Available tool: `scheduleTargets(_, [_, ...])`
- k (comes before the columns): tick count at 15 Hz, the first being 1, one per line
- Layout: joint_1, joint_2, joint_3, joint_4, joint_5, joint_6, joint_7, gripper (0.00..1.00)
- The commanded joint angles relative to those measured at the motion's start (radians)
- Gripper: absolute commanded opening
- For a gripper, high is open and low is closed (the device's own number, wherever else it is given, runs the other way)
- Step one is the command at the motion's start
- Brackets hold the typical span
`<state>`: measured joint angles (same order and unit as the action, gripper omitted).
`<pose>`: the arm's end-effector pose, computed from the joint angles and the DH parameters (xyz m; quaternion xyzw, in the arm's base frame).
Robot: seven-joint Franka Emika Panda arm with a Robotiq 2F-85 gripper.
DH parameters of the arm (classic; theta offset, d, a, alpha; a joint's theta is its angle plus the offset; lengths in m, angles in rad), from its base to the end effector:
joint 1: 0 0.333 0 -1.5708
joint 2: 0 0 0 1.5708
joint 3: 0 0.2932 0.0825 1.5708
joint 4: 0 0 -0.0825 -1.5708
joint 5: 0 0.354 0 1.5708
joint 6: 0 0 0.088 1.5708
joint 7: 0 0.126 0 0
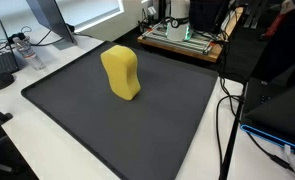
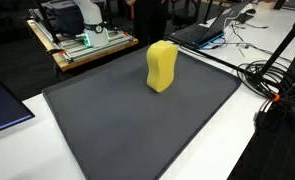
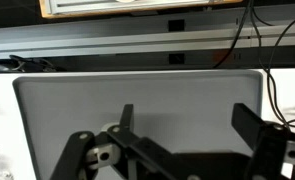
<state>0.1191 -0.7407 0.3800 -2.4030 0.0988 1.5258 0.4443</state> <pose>0.2533 0.1699 0.4990 0.9929 -0.0321 -0.0463 0.1050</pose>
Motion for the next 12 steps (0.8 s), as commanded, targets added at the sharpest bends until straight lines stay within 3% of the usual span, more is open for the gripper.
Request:
scheduleTargets(1, [0.007, 0.003, -0.005, 0.001, -0.004, -0.001, 0.004, 1.00])
scheduleTargets(8, [0.007, 0.003, -0.005, 0.002, -0.004, -0.001, 0.004, 1.00])
scheduleTargets(12, [0.003, 0.017, -0.012, 0.000, -0.083, 0.190, -0.074, 1.00])
